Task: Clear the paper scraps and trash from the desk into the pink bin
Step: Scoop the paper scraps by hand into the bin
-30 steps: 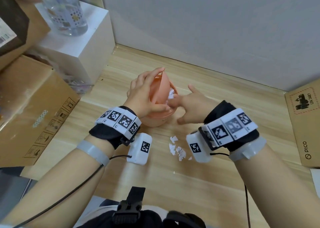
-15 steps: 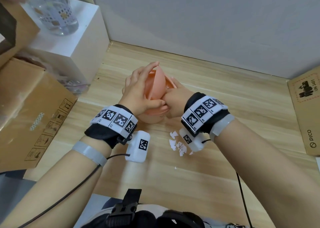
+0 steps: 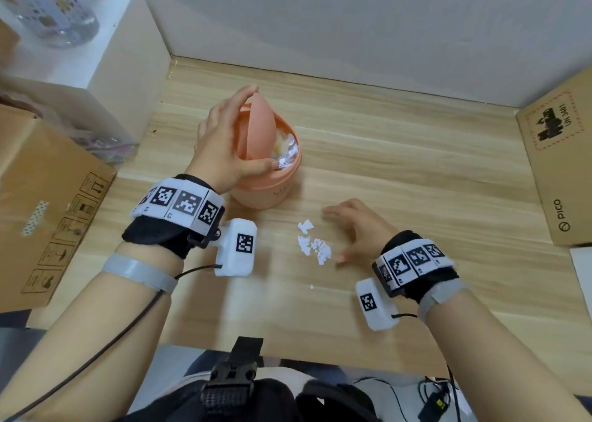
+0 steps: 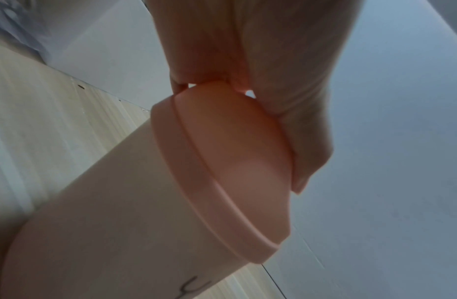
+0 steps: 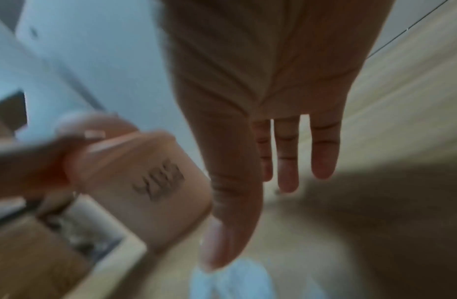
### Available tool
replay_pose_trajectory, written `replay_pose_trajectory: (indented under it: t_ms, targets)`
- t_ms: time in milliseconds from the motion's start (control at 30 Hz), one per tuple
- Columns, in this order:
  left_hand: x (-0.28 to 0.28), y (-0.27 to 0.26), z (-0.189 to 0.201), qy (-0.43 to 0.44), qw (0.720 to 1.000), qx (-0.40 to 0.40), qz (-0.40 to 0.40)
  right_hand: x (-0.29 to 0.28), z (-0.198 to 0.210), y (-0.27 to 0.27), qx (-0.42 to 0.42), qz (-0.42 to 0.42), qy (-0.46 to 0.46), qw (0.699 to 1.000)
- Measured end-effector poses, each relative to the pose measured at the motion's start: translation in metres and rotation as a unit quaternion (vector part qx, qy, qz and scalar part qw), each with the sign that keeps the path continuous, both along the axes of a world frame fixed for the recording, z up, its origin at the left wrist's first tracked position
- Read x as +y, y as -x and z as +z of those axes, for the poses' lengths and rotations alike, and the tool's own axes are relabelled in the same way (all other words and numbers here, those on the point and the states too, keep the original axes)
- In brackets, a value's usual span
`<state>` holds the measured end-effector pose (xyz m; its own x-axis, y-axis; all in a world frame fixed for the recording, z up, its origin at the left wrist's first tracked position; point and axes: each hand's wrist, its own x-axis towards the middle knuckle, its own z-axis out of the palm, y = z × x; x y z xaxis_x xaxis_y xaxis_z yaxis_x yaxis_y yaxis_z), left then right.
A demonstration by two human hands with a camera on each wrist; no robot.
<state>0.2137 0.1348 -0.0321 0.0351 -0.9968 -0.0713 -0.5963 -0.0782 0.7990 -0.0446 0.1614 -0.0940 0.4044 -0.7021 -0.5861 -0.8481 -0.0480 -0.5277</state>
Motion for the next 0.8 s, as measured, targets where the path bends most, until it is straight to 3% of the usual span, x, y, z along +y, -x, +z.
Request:
replay_pose_trajectory:
  t_ms: [100, 300, 600, 800]
  targets:
    - [0.001, 0.0, -0.001, 0.0, 1.0, 0.003, 0.0, 0.018, -0.026, 0.001, -0.006, 0.012, 0.018, 1.0]
    - [0.001, 0.001, 0.0, 0.005, 1.0, 0.014, -0.002, 0.014, -0.039, -0.035, -0.021, 0.067, 0.072, 0.995]
    - [0.002, 0.001, 0.0, 0.006, 1.0, 0.015, -0.004, 0.019, -0.048, -0.035, -0.111, 0.031, 0.075, 0.991]
    - [0.002, 0.0, -0.001, 0.007, 1.0, 0.017, -0.004, 0.02, -0.046, -0.036, -0.102, 0.03, 0.085, 0.991]
